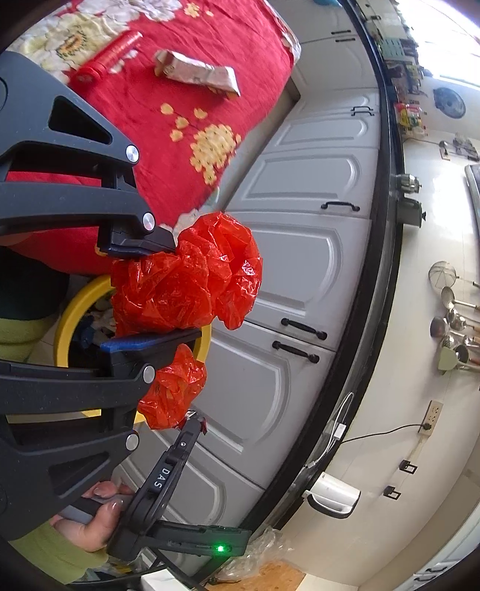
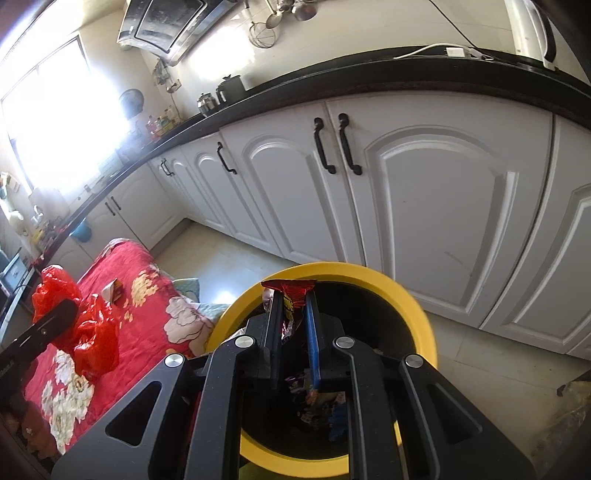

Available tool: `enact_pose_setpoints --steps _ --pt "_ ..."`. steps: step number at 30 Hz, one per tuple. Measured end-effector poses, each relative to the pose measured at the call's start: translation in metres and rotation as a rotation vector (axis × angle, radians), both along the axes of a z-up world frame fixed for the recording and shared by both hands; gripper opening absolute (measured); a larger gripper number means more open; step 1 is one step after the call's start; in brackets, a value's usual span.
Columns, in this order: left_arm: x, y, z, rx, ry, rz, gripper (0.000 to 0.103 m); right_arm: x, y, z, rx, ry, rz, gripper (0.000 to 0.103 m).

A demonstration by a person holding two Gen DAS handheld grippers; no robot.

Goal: Collect trash
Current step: 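Carry the red plastic bag and red wrapper over the bin with both grippers, then open both grippers over the bin to drop the bag and wrapper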

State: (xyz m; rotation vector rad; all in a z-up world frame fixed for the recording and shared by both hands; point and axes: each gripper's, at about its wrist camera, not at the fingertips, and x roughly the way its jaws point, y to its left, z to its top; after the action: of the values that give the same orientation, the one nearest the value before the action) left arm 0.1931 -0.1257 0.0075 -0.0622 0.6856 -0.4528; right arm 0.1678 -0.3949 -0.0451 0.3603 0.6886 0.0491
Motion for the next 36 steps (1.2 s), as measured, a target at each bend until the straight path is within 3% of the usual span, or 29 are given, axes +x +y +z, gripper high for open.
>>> enact_pose_setpoints --steps 18,36 --pt "0.037 -0.061 -0.033 0.066 0.055 -0.048 0.025 -0.005 -0.029 -0.019 0.014 0.047 -0.035 0.013" --pt "0.055 -0.09 -0.074 0.136 0.136 -0.072 0.026 0.002 -0.029 -0.048 0.041 0.125 -0.011 0.018"
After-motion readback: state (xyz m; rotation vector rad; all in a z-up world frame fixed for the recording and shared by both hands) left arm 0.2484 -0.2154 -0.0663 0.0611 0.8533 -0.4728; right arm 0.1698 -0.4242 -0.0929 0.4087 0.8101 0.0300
